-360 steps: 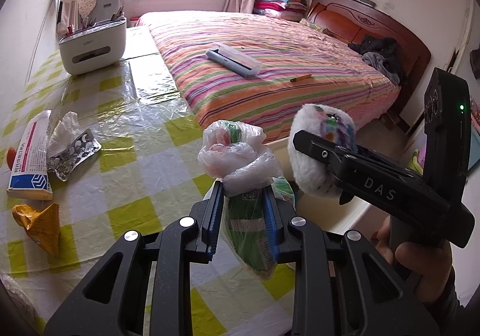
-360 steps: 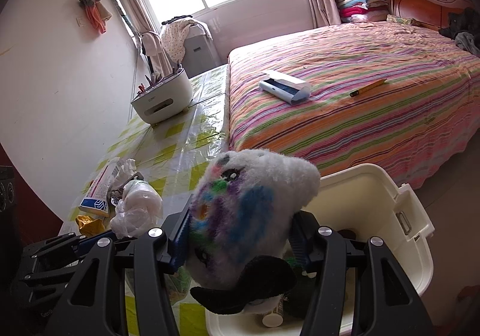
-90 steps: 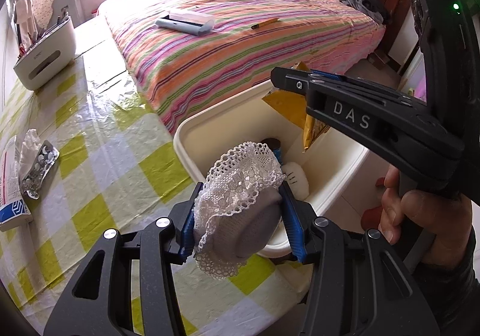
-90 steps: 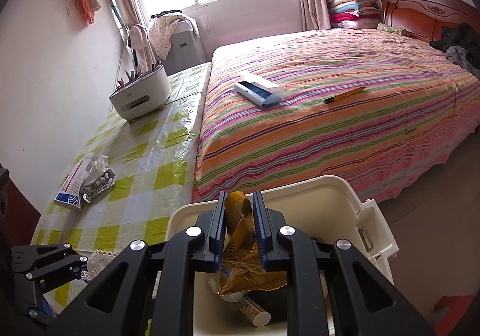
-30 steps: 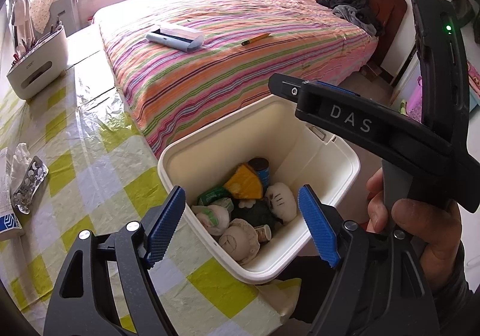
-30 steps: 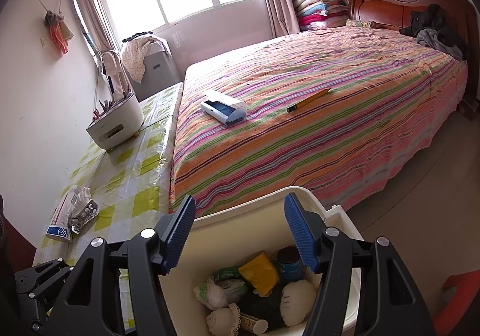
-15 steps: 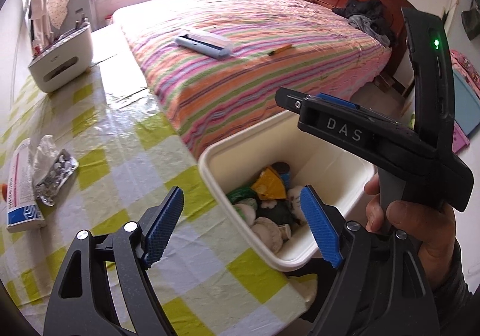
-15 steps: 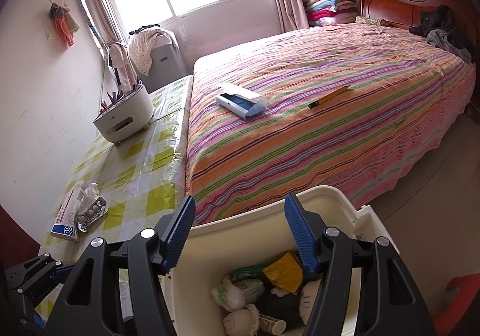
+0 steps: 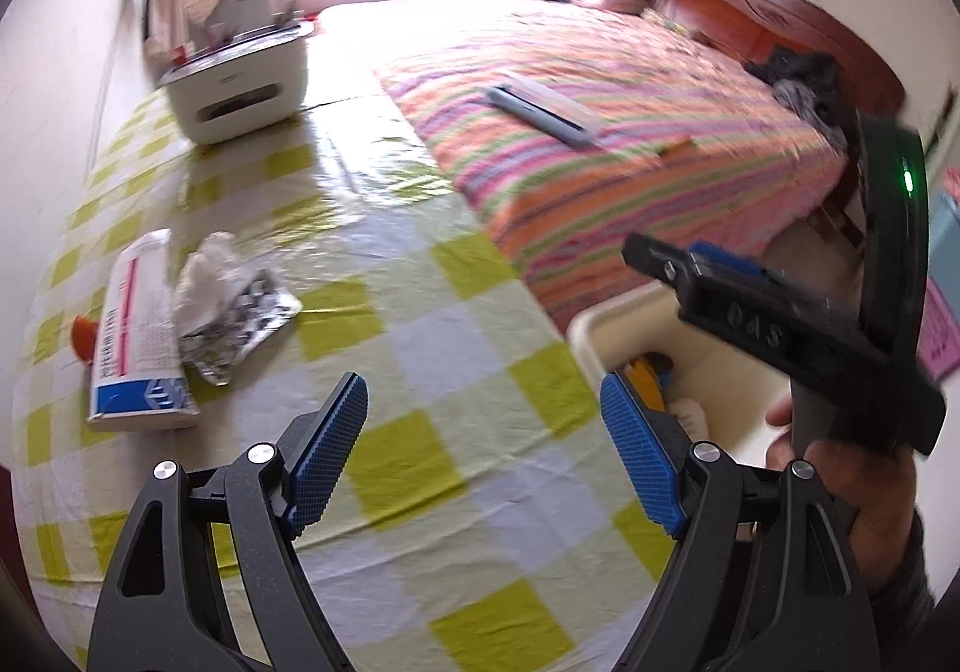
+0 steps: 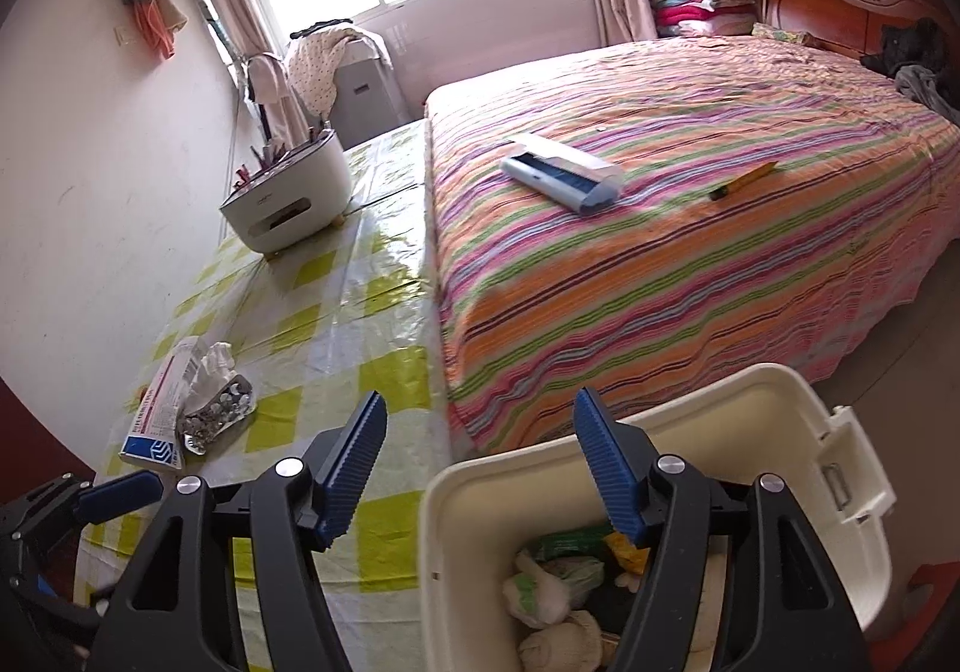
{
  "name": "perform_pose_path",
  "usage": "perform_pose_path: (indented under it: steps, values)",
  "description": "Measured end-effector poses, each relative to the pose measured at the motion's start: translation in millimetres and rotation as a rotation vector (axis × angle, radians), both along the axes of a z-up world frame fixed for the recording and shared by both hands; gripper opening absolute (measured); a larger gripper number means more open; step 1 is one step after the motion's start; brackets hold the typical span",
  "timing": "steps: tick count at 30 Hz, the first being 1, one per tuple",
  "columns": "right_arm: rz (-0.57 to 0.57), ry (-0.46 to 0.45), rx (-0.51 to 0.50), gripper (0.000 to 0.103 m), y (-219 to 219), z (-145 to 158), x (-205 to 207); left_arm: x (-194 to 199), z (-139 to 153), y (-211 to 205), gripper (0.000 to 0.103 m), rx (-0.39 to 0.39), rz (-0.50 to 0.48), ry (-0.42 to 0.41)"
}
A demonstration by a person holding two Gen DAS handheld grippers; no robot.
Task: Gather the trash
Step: 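Move both open tools back over the table toward the medicine box and blister pack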
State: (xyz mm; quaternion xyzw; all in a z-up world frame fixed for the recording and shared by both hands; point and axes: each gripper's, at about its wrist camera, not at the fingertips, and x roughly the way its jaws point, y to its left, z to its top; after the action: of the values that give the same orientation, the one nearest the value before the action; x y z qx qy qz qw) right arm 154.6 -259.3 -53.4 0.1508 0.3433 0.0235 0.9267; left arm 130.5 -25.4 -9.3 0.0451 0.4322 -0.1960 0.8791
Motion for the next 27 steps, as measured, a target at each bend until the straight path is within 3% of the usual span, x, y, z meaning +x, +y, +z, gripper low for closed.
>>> perform_pose_path:
  steps: [9, 12, 19, 27]
  values:
    - [0.069, 0.028, -0.009, 0.063, 40.4, -6.0, 15.7, 33.7, 23.6, 99.7, 0.08, -0.082, 0.241, -0.002]
    - [0.087, 0.036, -0.007, 0.063, 50.7, -7.9, 18.8, 49.3, 26.4, 141.6, 0.08, -0.119, 0.312, 0.035]
    - [0.116, 0.053, -0.004, 0.063, 70.7, -13.8, 27.2, 94.5, -10.7, 222.3, 0.08, -0.274, 0.387, 0.259]
    - [0.181, 0.049, 0.018, 0.063, 97.8, -15.5, 35.5, 120.7, -51.5, 228.2, 0.078, -0.32, 0.384, 0.388]
